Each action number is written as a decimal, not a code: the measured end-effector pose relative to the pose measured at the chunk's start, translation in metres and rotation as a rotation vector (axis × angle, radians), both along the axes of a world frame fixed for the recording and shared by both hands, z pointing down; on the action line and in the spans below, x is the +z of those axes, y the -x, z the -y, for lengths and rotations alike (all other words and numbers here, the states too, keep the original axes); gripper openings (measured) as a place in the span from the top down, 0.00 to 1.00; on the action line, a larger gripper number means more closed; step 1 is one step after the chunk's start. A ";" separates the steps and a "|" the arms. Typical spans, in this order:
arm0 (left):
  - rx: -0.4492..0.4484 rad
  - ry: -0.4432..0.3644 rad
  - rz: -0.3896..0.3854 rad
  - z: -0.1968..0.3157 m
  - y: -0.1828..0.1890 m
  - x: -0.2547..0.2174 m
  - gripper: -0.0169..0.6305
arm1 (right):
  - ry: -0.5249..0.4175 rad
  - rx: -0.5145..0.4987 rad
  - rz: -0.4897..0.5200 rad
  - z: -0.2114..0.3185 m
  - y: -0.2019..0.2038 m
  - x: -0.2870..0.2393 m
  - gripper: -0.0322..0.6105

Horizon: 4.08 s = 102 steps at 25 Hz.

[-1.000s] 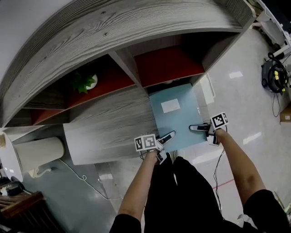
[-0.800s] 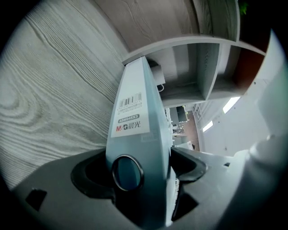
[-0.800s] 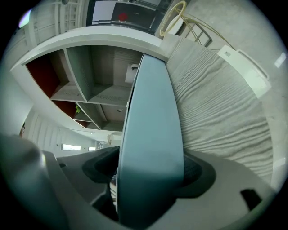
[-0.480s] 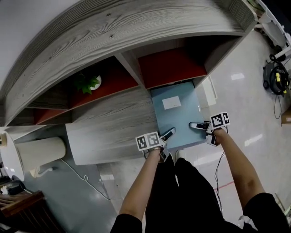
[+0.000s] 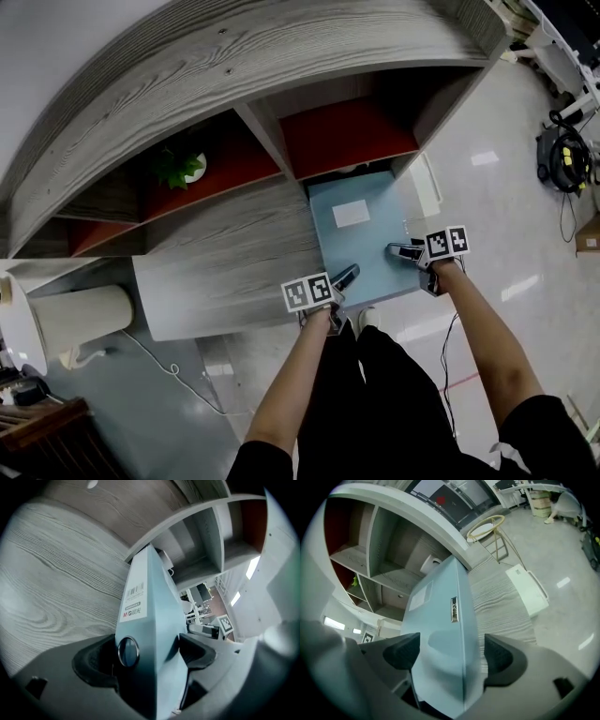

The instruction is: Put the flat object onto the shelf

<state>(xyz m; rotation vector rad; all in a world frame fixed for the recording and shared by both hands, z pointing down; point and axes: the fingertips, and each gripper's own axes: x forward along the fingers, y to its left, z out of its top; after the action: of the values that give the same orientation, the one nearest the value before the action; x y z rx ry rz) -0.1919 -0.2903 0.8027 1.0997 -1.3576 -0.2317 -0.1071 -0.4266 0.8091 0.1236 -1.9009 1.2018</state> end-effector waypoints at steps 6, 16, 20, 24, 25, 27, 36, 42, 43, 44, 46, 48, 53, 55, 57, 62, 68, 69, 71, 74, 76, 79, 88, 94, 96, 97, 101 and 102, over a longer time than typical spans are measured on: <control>-0.040 0.012 0.043 -0.005 -0.001 -0.005 0.38 | -0.026 -0.044 -0.014 -0.019 -0.007 0.003 0.29; -0.135 -0.007 0.120 -0.013 0.000 -0.012 0.38 | -0.098 -0.047 -0.006 -0.030 -0.022 -0.005 0.29; -0.153 -0.012 0.153 -0.020 0.004 -0.018 0.38 | -0.139 -0.033 -0.008 -0.037 -0.034 -0.010 0.29; -0.145 -0.044 0.150 -0.019 0.001 -0.029 0.38 | -0.145 -0.002 0.017 -0.043 -0.040 -0.018 0.29; -0.147 -0.051 0.155 -0.021 0.002 -0.032 0.38 | -0.148 -0.002 0.027 -0.045 -0.040 -0.021 0.29; -0.159 -0.065 0.165 -0.025 0.002 -0.038 0.38 | -0.160 -0.009 0.049 -0.049 -0.041 -0.029 0.29; -0.121 -0.127 0.212 -0.063 -0.011 -0.083 0.38 | -0.234 -0.029 0.202 -0.060 -0.050 -0.100 0.34; -0.140 -0.254 0.260 -0.106 -0.025 -0.143 0.38 | -0.206 -0.009 0.313 -0.089 -0.054 -0.162 0.48; -0.163 -0.272 0.276 -0.116 -0.024 -0.153 0.38 | -0.222 -0.024 0.343 -0.095 -0.053 -0.173 0.50; -0.191 -0.287 0.288 -0.125 -0.024 -0.163 0.38 | -0.241 -0.044 0.371 -0.101 -0.053 -0.184 0.53; -0.244 -0.300 0.311 -0.144 -0.027 -0.180 0.38 | -0.269 -0.079 0.415 -0.112 -0.056 -0.199 0.55; -0.274 -0.287 0.349 -0.164 -0.031 -0.192 0.38 | -0.255 -0.095 0.448 -0.127 -0.059 -0.210 0.56; -0.315 -0.324 0.426 -0.193 -0.049 -0.219 0.65 | -0.262 -0.143 0.489 -0.162 -0.064 -0.229 0.62; -0.334 -0.342 0.458 -0.201 -0.053 -0.230 0.74 | -0.304 -0.160 0.493 -0.173 -0.069 -0.236 0.64; -0.345 -0.349 0.499 -0.207 -0.051 -0.240 0.75 | -0.339 -0.151 0.502 -0.177 -0.072 -0.244 0.69; -0.311 -0.328 0.678 -0.231 -0.036 -0.272 0.92 | -0.407 -0.089 0.530 -0.186 -0.073 -0.270 0.84; -0.298 -0.332 0.847 -0.288 -0.004 -0.319 0.94 | -0.549 -0.024 0.570 -0.227 -0.055 -0.317 0.95; -0.298 -0.336 0.864 -0.300 0.002 -0.328 0.94 | -0.577 -0.012 0.578 -0.237 -0.052 -0.326 0.95; -0.315 -0.370 0.881 -0.321 0.015 -0.346 0.94 | -0.656 -0.007 0.595 -0.256 -0.044 -0.344 0.95; -0.311 -0.453 0.934 -0.344 0.028 -0.379 0.94 | -0.788 0.003 0.648 -0.281 -0.032 -0.379 0.95; -0.297 -0.476 0.974 -0.359 0.034 -0.396 0.94 | -0.851 0.030 0.683 -0.295 -0.027 -0.401 0.95; -0.302 -0.478 1.009 -0.381 0.046 -0.410 0.94 | -0.886 0.040 0.688 -0.312 -0.018 -0.416 0.95; -0.341 -0.411 1.129 -0.437 0.072 -0.417 0.94 | -1.007 0.010 0.617 -0.345 -0.023 -0.406 0.95; -0.360 -0.357 1.138 -0.457 0.074 -0.402 0.94 | -1.074 0.000 0.624 -0.360 -0.024 -0.407 0.95; -0.356 -0.359 1.140 -0.460 0.075 -0.401 0.94 | -1.074 0.013 0.625 -0.362 -0.020 -0.408 0.95; -0.354 -0.361 1.142 -0.462 0.076 -0.401 0.94 | -1.075 0.020 0.626 -0.363 -0.019 -0.408 0.95; -0.333 -0.366 1.173 -0.465 0.076 -0.404 0.94 | -1.093 0.034 0.636 -0.369 -0.018 -0.410 0.95; -0.328 -0.367 1.178 -0.466 0.076 -0.404 0.94 | -1.094 0.034 0.635 -0.371 -0.017 -0.409 0.95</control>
<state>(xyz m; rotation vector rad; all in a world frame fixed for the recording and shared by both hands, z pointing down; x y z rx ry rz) -0.2675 0.1757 0.3988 1.3724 -2.6322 -0.0479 -0.0897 -0.0553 0.3997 0.3840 -2.9404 0.0610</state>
